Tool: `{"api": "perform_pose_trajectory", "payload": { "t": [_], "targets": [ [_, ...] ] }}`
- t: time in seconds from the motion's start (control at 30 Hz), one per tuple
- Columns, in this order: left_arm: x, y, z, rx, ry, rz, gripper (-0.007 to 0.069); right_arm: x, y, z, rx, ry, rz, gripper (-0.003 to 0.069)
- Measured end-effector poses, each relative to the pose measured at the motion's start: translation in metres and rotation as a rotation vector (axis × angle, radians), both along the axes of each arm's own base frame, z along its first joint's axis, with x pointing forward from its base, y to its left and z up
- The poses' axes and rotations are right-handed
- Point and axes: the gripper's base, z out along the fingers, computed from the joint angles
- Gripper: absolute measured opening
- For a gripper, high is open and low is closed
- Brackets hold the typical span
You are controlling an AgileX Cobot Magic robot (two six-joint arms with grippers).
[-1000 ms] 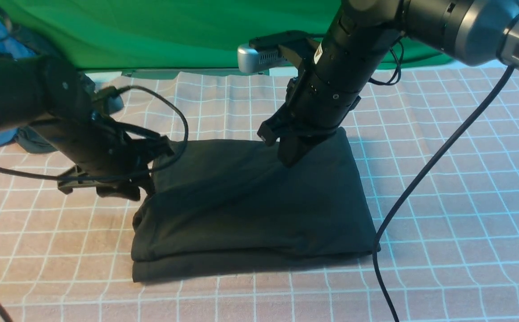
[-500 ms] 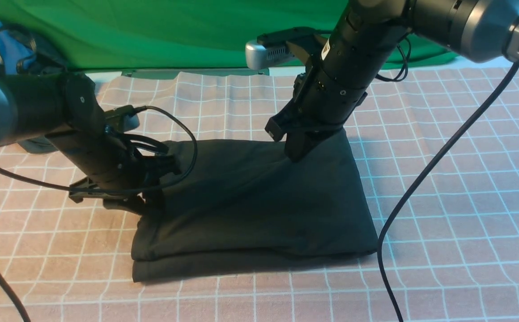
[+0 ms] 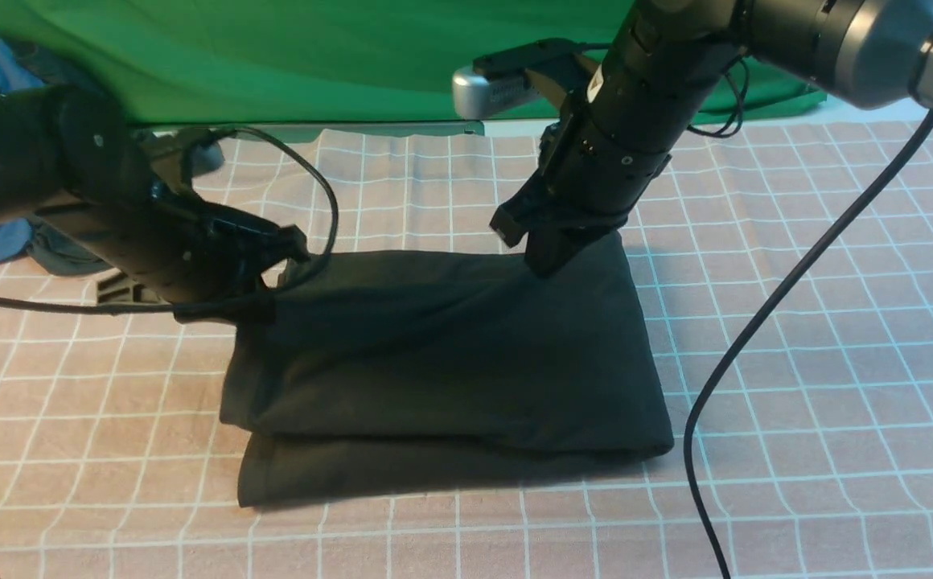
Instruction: Fold a long-sleeved shirt over a pink coffee tablecloth.
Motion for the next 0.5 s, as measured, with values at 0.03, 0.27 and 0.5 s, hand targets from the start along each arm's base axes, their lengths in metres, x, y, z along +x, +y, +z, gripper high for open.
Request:
{"api": "perform_pose_trajectory", "payload": {
  "t": [0.03, 0.27, 0.5],
  "targets": [
    [0.000, 0.001, 0.000, 0.003, 0.002, 0.009, 0.0085, 0.002, -0.003, 0.000, -0.001, -0.002, -0.009, 0.0055],
    [0.002, 0.001, -0.007, -0.003, 0.022, 0.043, 0.0090, 0.011, -0.008, -0.015, -0.021, 0.029, -0.028, 0.0059],
    [0.003, 0.004, -0.002, -0.006, 0.003, 0.114, 0.0217, 0.016, -0.005, -0.027, -0.022, 0.033, -0.029, 0.0064]
  ]
}}
